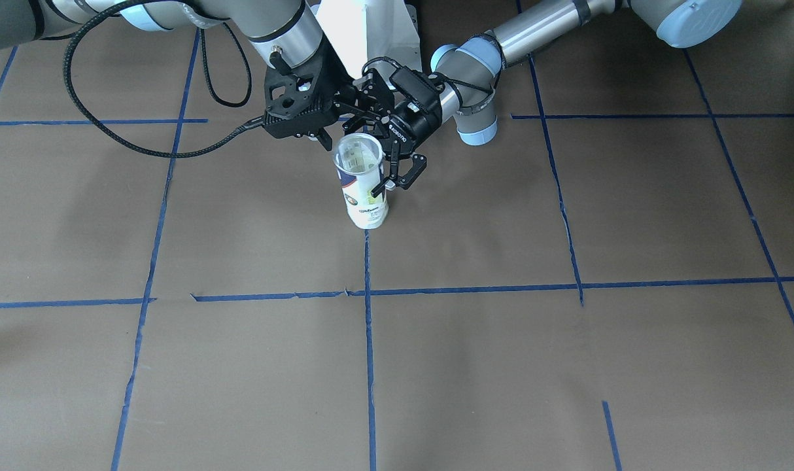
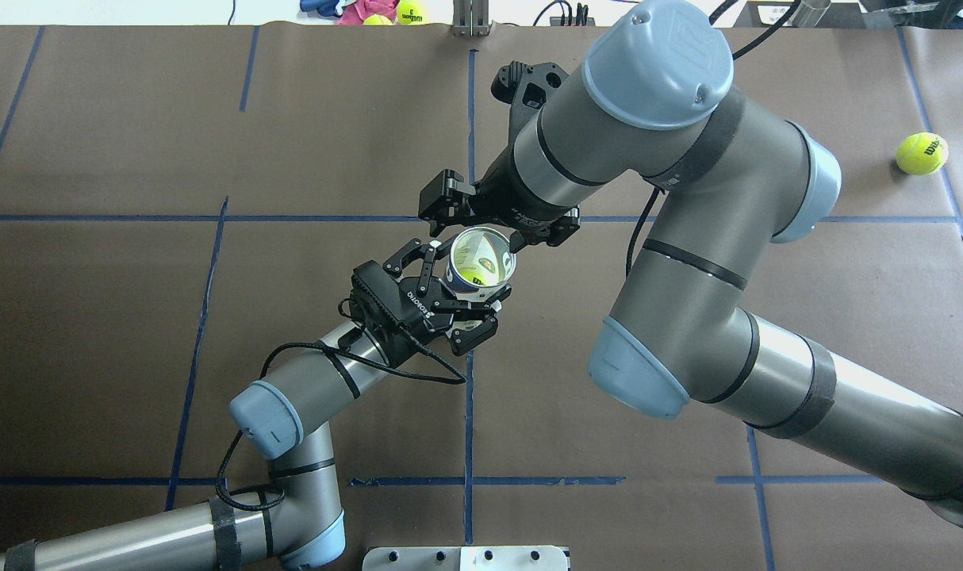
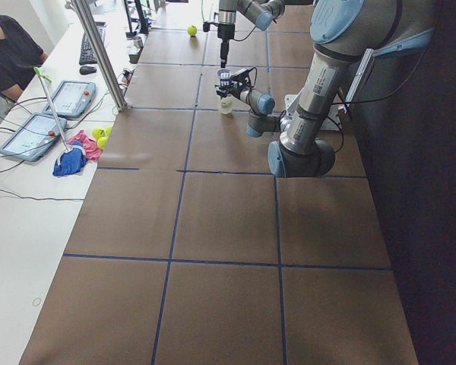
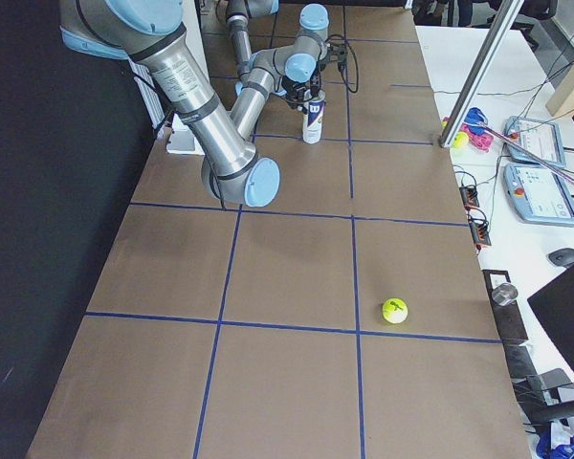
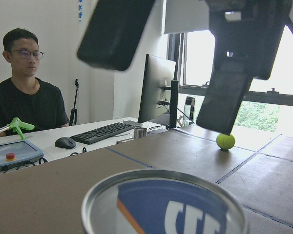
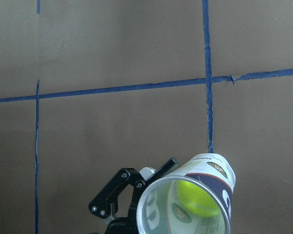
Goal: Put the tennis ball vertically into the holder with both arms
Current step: 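Carry the ball with the right gripper over the can's opening, then release the ball into the can and raise the right gripper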
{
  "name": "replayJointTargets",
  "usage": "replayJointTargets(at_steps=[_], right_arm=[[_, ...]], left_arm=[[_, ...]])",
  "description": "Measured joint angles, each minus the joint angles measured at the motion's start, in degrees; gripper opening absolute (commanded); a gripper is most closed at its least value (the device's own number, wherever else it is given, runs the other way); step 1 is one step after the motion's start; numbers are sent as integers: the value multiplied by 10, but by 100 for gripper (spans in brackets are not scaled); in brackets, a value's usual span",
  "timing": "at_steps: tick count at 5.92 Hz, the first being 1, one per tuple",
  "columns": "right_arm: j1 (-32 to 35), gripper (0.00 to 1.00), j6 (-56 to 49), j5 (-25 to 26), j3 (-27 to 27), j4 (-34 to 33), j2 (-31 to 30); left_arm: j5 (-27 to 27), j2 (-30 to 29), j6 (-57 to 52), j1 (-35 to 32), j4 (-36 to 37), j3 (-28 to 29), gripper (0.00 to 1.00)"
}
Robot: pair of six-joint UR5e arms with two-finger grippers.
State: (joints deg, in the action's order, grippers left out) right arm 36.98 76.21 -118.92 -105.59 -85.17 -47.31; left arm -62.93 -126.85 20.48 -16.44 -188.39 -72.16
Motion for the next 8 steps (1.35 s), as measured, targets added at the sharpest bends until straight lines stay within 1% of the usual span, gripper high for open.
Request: replayJointTargets(at_steps=[2, 3, 6, 7, 8], right_arm=[[9, 99, -3, 0, 0, 0, -4], [35, 99, -23, -3, 0, 0, -24], [144, 98, -178, -20, 1, -1, -134], [176, 98, -252, -19, 6, -1, -180], [210, 98, -337, -19, 25, -2, -213]], left_arm=[[0, 0, 0, 0, 0, 0, 98], [0, 1, 0, -1, -1, 0, 98], [0, 5, -1, -3, -16, 0, 99], [2, 6, 0, -4, -20, -1, 99], [5, 8, 0, -5, -24, -1, 99]])
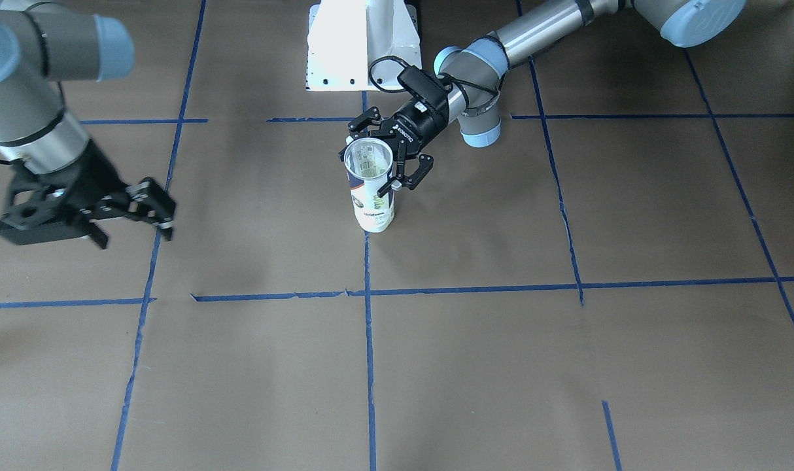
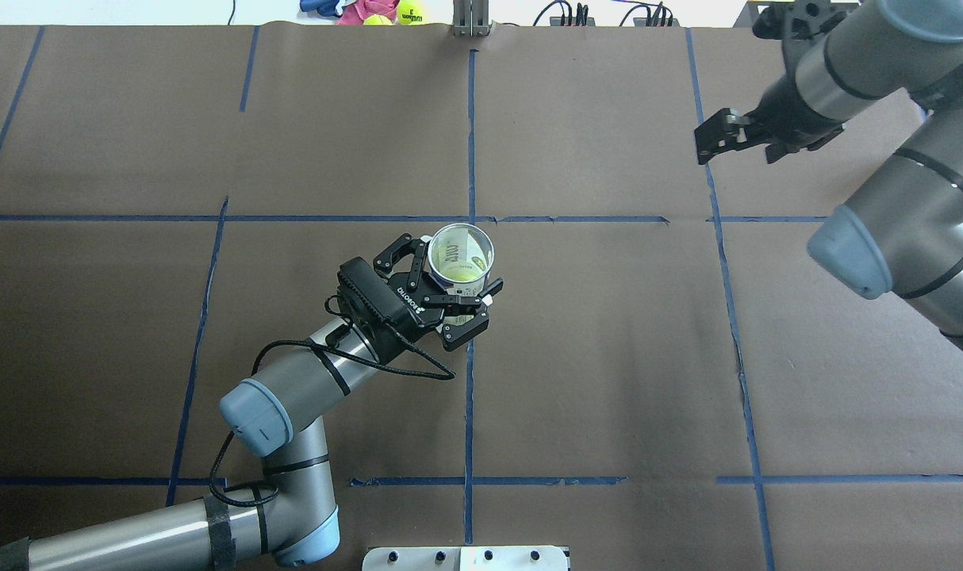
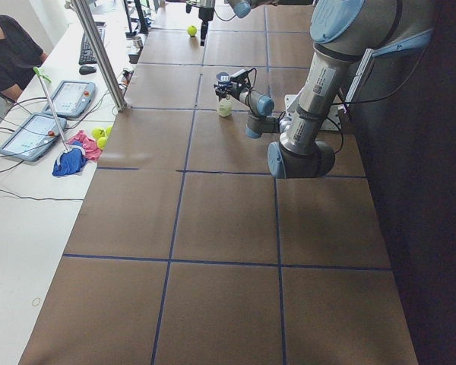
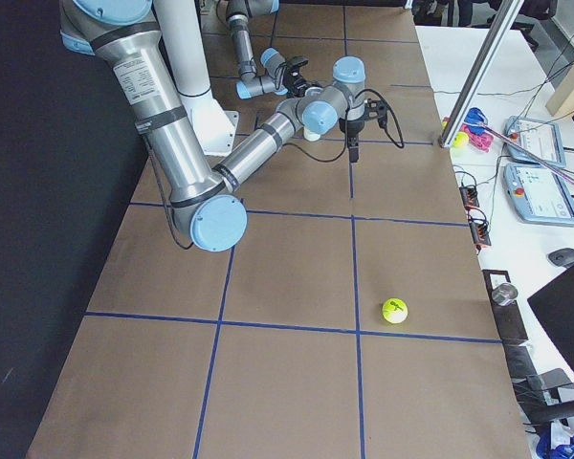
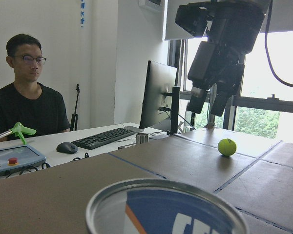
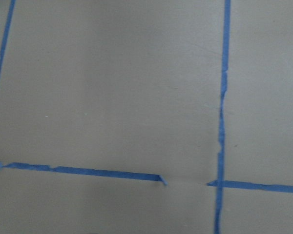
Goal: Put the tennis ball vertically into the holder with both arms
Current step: 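Release the ball into the can and raise the right gripper, then move the right gripper to the farther tennis ball and grasp it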
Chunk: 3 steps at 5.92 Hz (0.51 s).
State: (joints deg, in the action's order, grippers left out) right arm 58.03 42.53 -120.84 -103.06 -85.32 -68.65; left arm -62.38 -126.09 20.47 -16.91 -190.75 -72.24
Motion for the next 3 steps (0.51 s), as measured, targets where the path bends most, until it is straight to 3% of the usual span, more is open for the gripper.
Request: replayJointTargets(at_steps=[3], right_arm=[[94, 98, -231, 0, 147, 1, -16]], left_arm=[[3, 4, -1, 0, -3, 0, 99]])
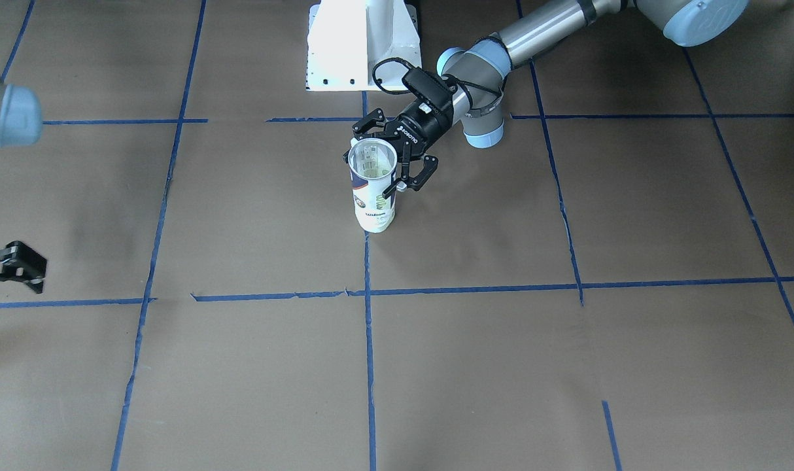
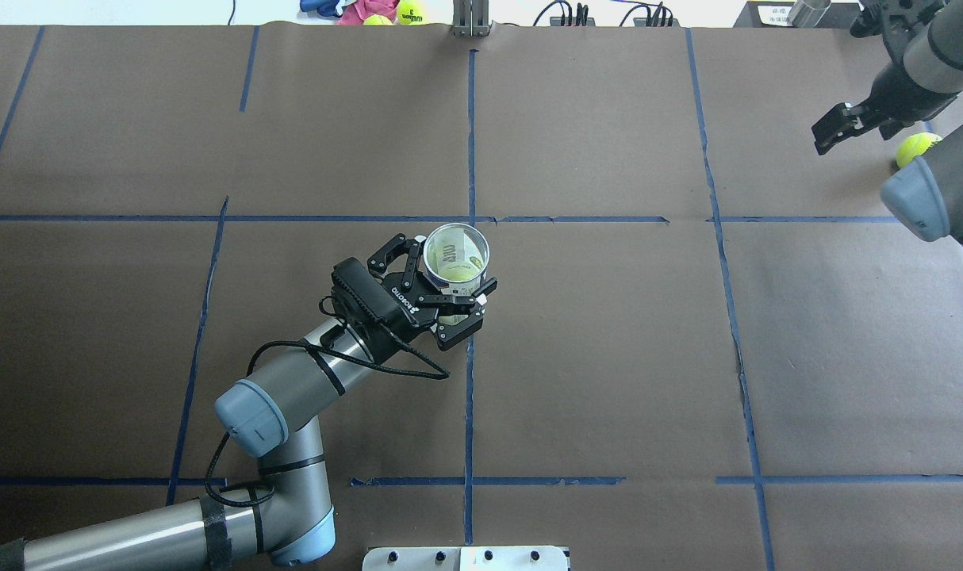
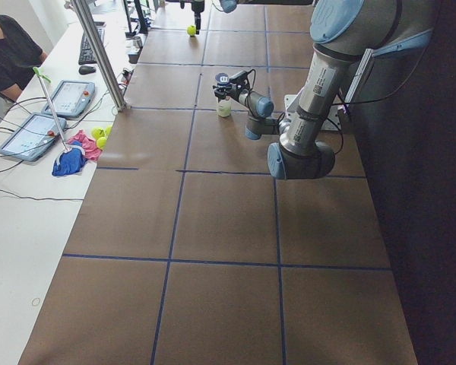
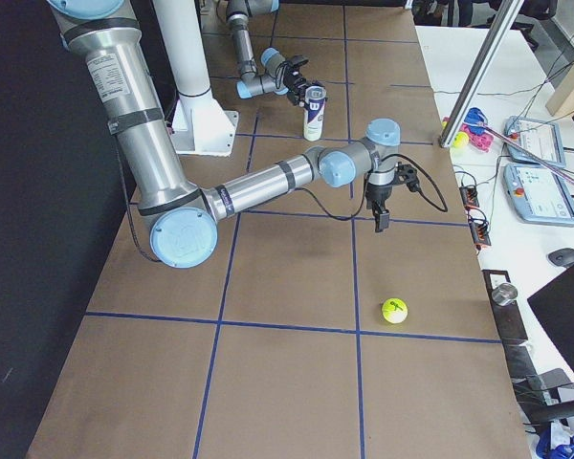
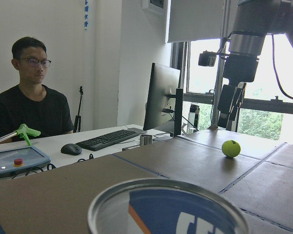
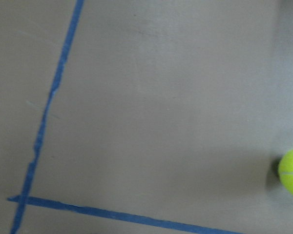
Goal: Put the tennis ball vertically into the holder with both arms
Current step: 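Move the right gripper to the farther tennis ball and grasp it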
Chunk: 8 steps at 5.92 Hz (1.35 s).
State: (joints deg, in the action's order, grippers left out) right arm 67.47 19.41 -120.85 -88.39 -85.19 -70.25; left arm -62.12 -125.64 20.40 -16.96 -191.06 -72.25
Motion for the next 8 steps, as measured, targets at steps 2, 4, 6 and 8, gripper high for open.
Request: replayJointTargets(at_steps=[2, 4, 6, 8], right_arm=[[34, 98, -86, 2, 100, 32, 2], [44, 98, -120, 13, 205, 126, 14], [46, 97, -142, 51, 238, 143, 22], [43, 97, -145, 78, 256, 145, 28]], left_arm=[[0, 0, 0, 0, 0, 0, 99], [0, 0, 0, 2, 0, -1, 99], [0, 0, 0, 2, 0, -1, 99], [0, 0, 0, 2, 0, -2, 99]])
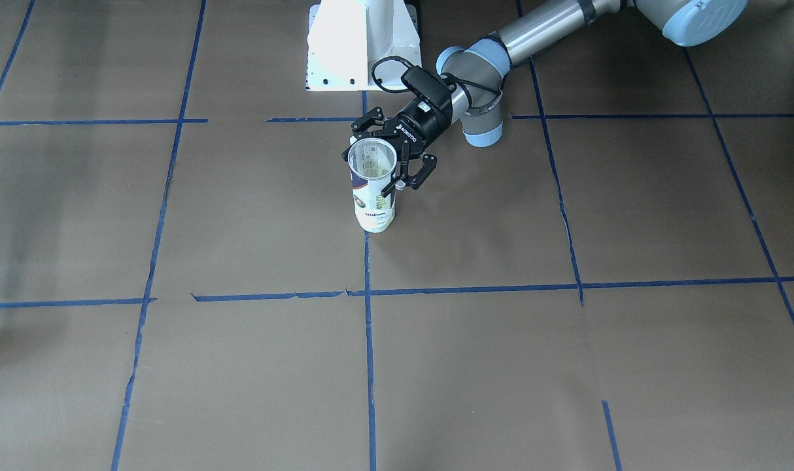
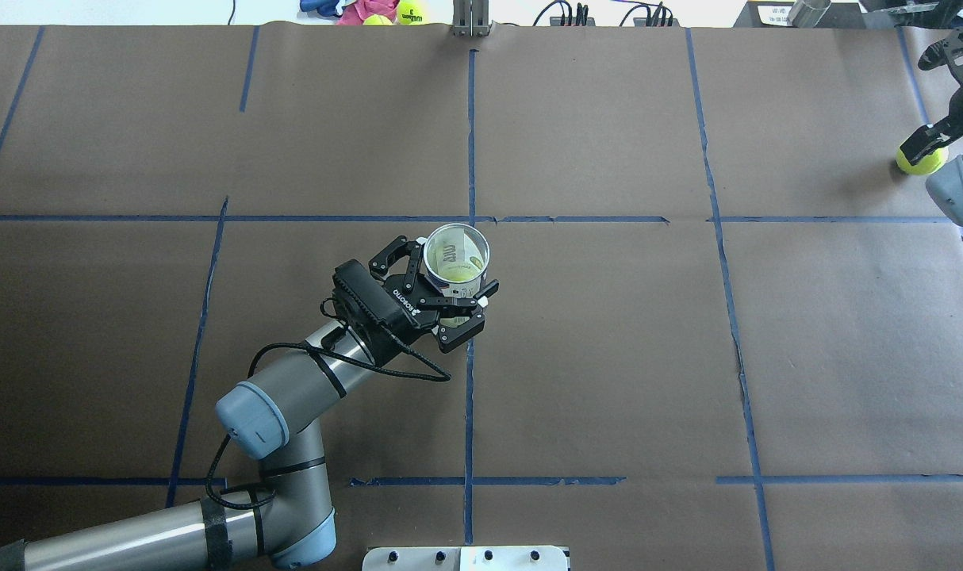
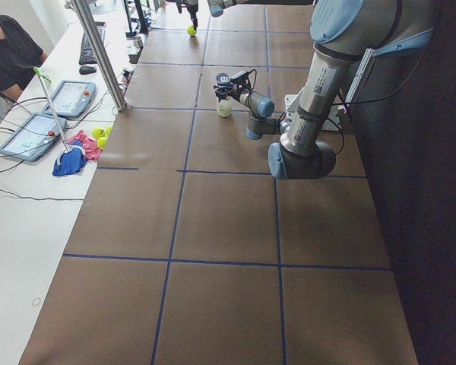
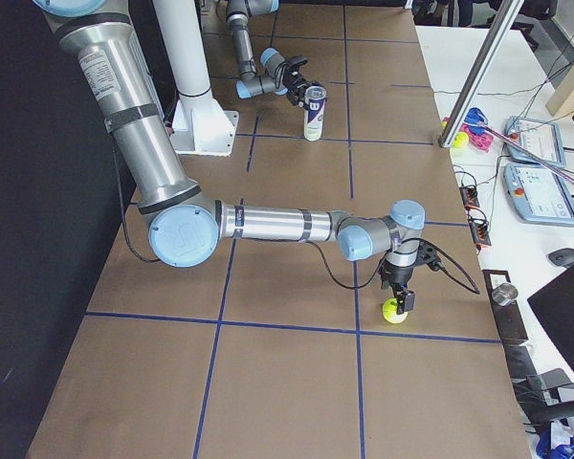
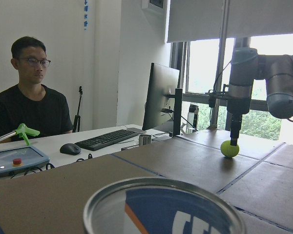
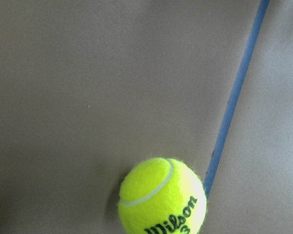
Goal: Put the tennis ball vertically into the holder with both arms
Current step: 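Move the right gripper to the farther tennis ball and grasp it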
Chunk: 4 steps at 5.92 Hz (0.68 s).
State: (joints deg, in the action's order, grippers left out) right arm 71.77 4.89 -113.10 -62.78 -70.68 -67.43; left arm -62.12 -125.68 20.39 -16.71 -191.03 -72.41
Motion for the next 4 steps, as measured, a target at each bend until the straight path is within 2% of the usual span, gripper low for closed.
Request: replayJointTargets(at_steps=[4], right_arm=[[-13, 97, 1, 15, 53, 60, 15]], left_arm=[[0, 0, 0, 1, 0, 0, 99]])
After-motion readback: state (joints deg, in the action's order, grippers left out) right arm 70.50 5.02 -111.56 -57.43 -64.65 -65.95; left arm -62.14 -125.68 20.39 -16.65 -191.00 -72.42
